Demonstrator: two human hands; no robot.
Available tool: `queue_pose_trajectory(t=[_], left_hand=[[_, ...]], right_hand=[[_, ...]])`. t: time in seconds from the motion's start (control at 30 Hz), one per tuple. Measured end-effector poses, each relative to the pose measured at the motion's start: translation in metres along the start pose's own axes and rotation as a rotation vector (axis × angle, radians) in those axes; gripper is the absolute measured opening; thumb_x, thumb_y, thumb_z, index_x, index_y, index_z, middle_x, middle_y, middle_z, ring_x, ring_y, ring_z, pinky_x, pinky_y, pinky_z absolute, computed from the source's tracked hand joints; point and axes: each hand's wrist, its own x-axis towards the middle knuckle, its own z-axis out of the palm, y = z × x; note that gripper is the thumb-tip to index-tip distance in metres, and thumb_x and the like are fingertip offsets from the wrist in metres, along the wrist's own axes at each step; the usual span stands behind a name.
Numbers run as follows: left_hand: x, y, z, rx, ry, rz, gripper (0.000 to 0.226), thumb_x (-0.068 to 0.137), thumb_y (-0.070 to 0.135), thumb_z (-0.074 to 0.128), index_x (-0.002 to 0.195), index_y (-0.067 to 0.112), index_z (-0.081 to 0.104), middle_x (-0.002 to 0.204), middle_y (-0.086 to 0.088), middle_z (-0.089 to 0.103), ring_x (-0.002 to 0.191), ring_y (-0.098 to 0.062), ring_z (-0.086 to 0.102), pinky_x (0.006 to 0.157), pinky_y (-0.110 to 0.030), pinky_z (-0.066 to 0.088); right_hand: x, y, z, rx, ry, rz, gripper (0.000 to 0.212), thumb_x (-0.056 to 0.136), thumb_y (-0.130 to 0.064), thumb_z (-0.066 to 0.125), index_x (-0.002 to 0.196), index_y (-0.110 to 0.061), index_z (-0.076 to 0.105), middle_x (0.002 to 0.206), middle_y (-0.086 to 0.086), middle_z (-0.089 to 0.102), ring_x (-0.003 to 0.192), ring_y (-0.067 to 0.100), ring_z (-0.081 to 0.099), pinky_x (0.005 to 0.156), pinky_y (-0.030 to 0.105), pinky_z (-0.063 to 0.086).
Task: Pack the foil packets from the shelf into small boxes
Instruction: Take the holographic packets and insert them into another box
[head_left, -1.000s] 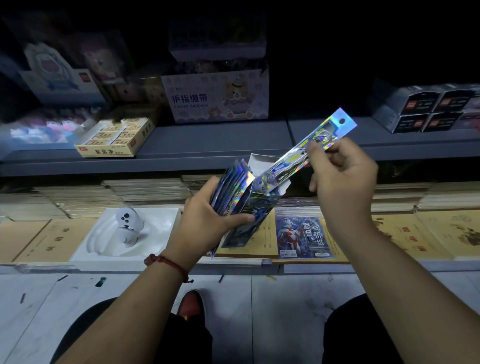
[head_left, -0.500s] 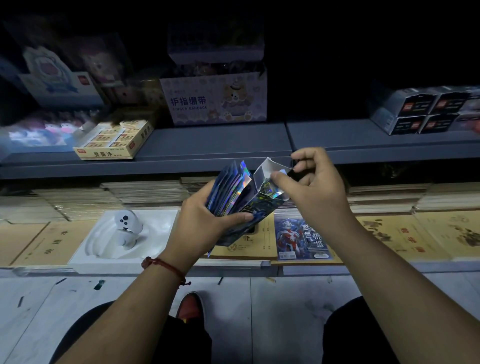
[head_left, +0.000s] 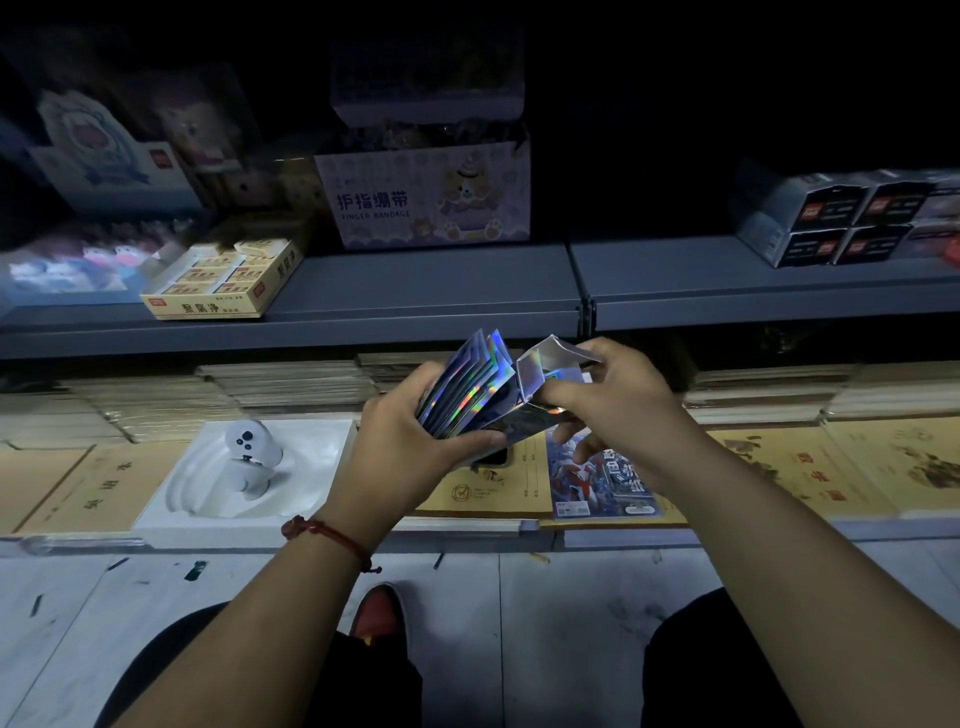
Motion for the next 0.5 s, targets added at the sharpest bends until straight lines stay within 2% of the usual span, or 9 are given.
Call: queue_pose_trajectory(t=[0.13, 0.23, 0.3, 0.43, 0.5], left_hand=[[-0.001, 0.001, -0.001, 0.02, -0.002, 0.033, 0.054, 0.065, 0.045, 0.093, 0.11, 0.035, 0.065, 0.097, 0.021, 0.073, 0.092, -0.002, 0.07, 0.079, -0.031, 0.06], [-0.003, 0.007, 0.001, 0.014, -0.013, 0.081, 0.049, 0.067, 0.038, 0.094, 0.106, 0.036, 0.064, 0.096, 0.024, 0.071, 0.091, 0.001, 0.069, 0.075, -0.015, 0.054], [-0.005, 0.01, 0.002, 0.004, -0.026, 0.103, 0.049, 0.068, 0.034, 0.094, 0.105, 0.038, 0.063, 0.096, 0.025, 0.071, 0.09, 0.002, 0.069, 0.075, -0.011, 0.052], [-0.005, 0.01, 0.004, -0.008, -0.025, 0.105, 0.051, 0.067, 0.034, 0.094, 0.107, 0.037, 0.063, 0.096, 0.025, 0.071, 0.09, 0.003, 0.069, 0.074, -0.008, 0.049], [-0.004, 0.01, 0.003, 0.003, -0.007, 0.108, 0.05, 0.066, 0.036, 0.094, 0.104, 0.041, 0.061, 0.094, 0.027, 0.071, 0.089, 0.005, 0.068, 0.072, -0.006, 0.048]], right_hand=[[-0.002, -0.003, -0.002, 0.036, -0.064, 0.04, 0.027, 0.086, -0.006, 0.078, 0.112, -0.008, 0.07, 0.093, 0.019, 0.074, 0.053, 0.024, 0.066, 0.044, 0.03, 0.053], [-0.003, -0.001, 0.0, -0.031, 0.013, 0.024, 0.018, 0.086, -0.006, 0.078, 0.092, -0.018, 0.066, 0.066, 0.011, 0.066, 0.041, 0.018, 0.055, 0.042, 0.029, 0.048], [-0.004, 0.002, 0.003, -0.069, 0.059, 0.021, 0.02, 0.087, -0.008, 0.078, 0.085, -0.018, 0.06, 0.054, 0.005, 0.057, 0.037, 0.018, 0.047, 0.042, 0.028, 0.043], [-0.004, 0.001, 0.005, -0.064, 0.06, 0.043, 0.023, 0.088, -0.009, 0.075, 0.097, -0.025, 0.062, 0.062, 0.006, 0.054, 0.041, 0.019, 0.045, 0.04, 0.027, 0.042], [-0.005, -0.002, 0.003, -0.004, 0.009, 0.087, 0.021, 0.088, -0.007, 0.074, 0.106, -0.013, 0.065, 0.068, 0.012, 0.061, 0.045, 0.019, 0.053, 0.042, 0.027, 0.047]])
